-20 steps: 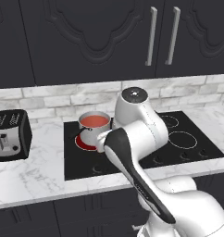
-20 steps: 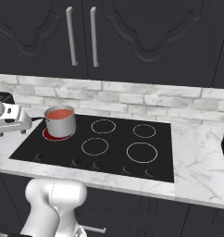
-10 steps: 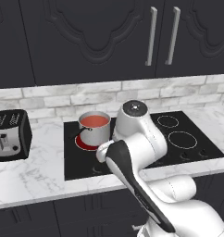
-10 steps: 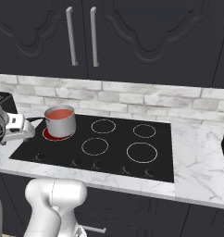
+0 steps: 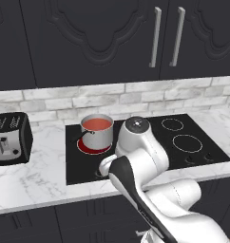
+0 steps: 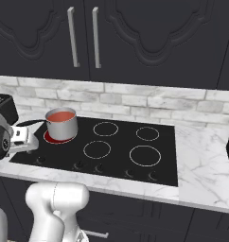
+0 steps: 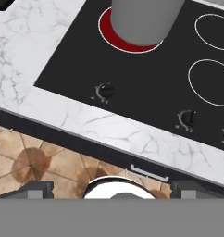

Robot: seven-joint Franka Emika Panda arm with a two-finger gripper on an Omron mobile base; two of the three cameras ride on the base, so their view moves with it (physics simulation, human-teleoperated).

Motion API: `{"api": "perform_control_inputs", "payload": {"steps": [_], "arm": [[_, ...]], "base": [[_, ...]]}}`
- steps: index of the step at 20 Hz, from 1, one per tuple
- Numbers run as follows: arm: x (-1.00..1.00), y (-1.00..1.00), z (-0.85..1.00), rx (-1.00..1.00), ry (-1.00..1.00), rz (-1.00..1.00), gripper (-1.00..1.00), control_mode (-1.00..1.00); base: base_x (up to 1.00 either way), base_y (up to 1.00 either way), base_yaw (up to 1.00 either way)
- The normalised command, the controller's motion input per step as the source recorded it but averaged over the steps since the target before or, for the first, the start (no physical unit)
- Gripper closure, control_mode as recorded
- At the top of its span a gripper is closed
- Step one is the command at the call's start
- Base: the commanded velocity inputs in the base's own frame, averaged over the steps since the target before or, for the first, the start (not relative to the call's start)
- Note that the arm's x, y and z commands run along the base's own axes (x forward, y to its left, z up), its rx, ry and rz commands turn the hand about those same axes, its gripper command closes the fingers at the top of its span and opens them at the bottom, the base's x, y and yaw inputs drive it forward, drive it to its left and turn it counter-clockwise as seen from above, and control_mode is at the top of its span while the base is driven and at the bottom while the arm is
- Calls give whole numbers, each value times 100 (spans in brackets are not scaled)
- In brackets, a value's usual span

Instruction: Wait until the marinara sauce is simmered to a deep red color and then turn off the stove.

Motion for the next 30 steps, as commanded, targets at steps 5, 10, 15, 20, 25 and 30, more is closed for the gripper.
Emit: {"api": "perform_control_inputs", "payload": {"steps": [5,10,15,20,25,30], "arm": [[5,6,-29,0,2,0,-100,-100],[15,9,-23,3,1,-1,-100,-100],[22,8,-17,14,3,-7,-100,-100],[26,7,-16,16,3,-9,-100,-100],[32,8,-6,7,1,-11,-100,-100],[28,14,0,-4,1,-2,-100,-100]], "base": [[0,0,0],[0,0,0],[0,0,0],[0,0,0],[0,0,0],[0,0,0]]}}
